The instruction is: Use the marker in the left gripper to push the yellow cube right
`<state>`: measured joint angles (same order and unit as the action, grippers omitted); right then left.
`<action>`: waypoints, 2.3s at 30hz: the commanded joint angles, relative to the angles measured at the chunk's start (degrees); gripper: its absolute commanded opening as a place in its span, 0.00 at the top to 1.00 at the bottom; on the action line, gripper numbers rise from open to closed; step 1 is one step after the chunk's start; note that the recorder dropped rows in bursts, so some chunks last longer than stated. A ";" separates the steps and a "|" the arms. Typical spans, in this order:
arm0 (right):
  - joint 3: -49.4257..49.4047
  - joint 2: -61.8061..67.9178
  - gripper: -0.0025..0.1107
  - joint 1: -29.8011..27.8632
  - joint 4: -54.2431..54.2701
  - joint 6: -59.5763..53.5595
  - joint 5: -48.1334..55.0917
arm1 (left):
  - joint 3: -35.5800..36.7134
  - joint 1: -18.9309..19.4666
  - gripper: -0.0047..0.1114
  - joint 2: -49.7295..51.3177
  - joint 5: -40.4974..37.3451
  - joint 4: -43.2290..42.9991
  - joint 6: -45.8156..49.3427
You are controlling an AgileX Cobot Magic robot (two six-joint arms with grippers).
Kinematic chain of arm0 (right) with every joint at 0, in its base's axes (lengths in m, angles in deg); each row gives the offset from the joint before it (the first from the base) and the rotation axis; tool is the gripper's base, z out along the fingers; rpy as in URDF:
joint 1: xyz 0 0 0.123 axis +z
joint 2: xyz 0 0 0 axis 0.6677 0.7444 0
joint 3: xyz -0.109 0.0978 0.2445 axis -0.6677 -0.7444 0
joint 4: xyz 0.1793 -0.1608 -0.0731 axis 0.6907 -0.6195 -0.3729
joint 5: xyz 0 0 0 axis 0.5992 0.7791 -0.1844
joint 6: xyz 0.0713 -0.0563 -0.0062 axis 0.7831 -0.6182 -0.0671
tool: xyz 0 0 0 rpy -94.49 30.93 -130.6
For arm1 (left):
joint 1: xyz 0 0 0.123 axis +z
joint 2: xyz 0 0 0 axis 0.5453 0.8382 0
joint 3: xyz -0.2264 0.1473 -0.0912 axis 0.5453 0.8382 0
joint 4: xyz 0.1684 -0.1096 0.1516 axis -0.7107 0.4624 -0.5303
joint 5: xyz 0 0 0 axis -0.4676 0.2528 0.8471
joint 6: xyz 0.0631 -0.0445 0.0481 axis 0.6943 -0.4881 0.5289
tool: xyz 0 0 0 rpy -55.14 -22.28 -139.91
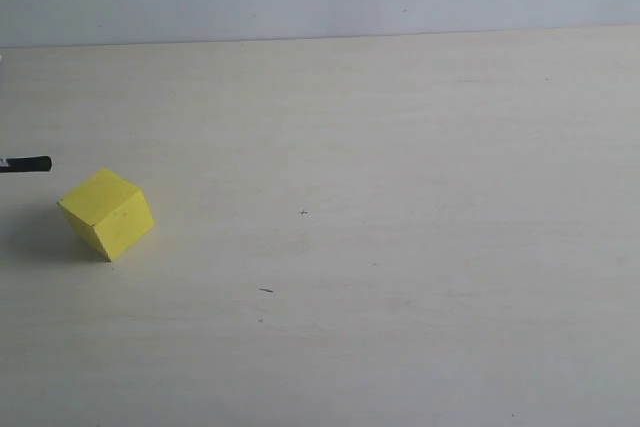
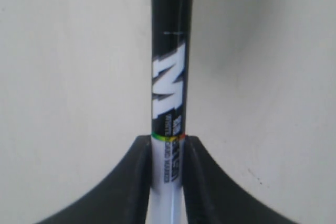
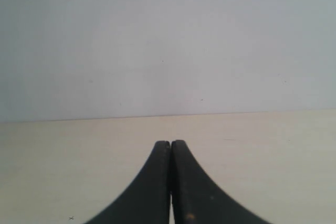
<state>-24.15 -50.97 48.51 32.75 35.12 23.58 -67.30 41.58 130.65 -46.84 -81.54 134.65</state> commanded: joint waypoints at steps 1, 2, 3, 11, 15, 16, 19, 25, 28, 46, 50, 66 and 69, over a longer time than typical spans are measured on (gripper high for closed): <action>-0.25 -0.33 0.98 0.07 -0.28 -0.15 -0.18 | -0.39 1.84 0.96 0.00 1.49 0.69 -0.01; -0.25 -0.33 0.98 0.07 -0.28 -0.15 -0.18 | -0.39 1.98 0.96 0.21 1.33 0.43 -0.01; -0.25 -0.33 0.98 0.07 -0.28 -0.15 -0.18 | -0.39 2.13 0.96 0.35 1.21 0.43 0.11; -0.25 -0.33 0.98 0.07 -0.28 -0.15 -0.18 | 0.21 2.02 0.96 2.96 0.99 0.30 3.75; -0.25 -0.33 0.98 0.07 -0.28 -0.15 -0.18 | 0.21 2.02 0.96 4.23 2.10 0.30 3.75; -0.25 -0.33 0.98 0.07 -0.28 -0.15 -0.18 | 0.21 2.02 0.96 4.53 2.65 0.30 3.75; -0.25 -0.33 0.98 0.07 -0.28 -0.15 -0.18 | 0.21 2.02 0.96 4.85 4.56 0.30 3.75; -0.25 -0.33 0.98 0.07 -0.28 -0.15 -0.18 | 0.21 1.62 0.96 6.34 5.73 0.41 4.68; -0.25 -0.33 0.98 0.07 -0.28 -0.15 -0.18 | 0.21 0.05 0.96 6.70 4.90 0.28 4.68; -0.25 -0.33 0.98 0.07 -0.28 -0.15 -0.18 | 0.21 -7.39 0.96 7.08 -5.87 1.74 -6.77; -0.25 -0.33 0.98 0.07 -0.28 -0.15 -0.18 | 0.21 -7.00 0.96 7.33 -7.44 1.60 -12.82; -0.25 -0.33 0.98 0.07 -0.28 -0.15 -0.18 | 0.21 -0.61 0.96 7.33 -11.14 8.97 -18.85; -0.25 -0.33 0.98 0.07 -0.28 -0.15 -0.18 | 0.21 -0.61 0.96 7.33 -11.14 12.12 -18.85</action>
<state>-24.15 -50.97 48.51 32.75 35.12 23.58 -67.27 41.13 138.01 -57.64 -73.16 116.39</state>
